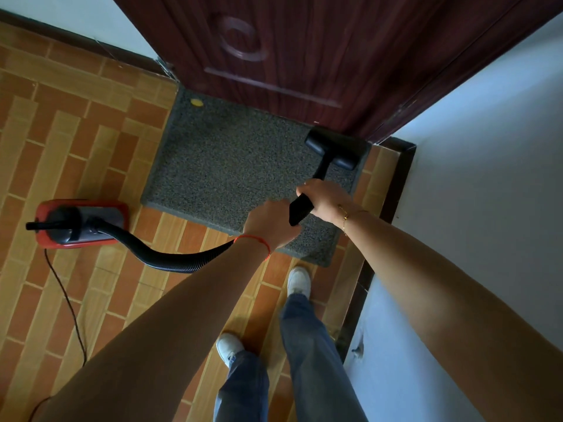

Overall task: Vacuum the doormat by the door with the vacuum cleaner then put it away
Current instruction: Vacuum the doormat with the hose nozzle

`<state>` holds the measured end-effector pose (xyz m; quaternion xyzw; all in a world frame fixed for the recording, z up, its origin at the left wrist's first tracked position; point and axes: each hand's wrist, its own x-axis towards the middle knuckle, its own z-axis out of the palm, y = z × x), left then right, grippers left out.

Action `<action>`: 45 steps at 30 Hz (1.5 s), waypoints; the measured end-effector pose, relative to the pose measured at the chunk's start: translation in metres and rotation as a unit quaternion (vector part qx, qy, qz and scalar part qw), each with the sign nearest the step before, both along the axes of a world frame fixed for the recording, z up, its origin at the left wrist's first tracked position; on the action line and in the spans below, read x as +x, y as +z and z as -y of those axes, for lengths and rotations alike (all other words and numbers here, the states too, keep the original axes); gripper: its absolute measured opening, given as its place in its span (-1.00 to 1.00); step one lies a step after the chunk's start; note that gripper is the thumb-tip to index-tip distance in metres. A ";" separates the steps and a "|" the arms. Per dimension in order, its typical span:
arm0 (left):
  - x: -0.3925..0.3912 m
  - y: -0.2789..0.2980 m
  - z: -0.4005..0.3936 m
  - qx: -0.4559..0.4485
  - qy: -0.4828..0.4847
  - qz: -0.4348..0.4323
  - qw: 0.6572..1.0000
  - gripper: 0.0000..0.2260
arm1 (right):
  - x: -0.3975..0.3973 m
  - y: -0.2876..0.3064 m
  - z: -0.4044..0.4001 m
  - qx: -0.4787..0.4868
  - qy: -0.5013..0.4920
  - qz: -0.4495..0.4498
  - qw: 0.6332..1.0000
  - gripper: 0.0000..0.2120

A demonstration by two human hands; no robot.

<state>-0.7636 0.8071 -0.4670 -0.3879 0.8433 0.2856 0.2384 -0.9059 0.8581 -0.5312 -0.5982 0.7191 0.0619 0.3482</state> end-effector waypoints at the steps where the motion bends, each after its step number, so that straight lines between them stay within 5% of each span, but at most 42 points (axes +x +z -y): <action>1: -0.007 -0.001 0.002 0.002 -0.001 0.000 1.000 -0.74 | -0.008 0.000 0.002 0.001 0.005 -0.002 1.000 -0.92; 19: -0.008 0.003 -0.006 0.007 -0.026 -0.007 1.000 -0.79 | -0.014 -0.003 -0.009 0.003 0.029 -0.002 1.000 -0.88; 45: 0.305 0.033 -0.059 0.000 -0.076 0.043 0.996 -0.81 | 0.308 0.024 -0.078 0.013 -0.026 0.031 0.999 -0.88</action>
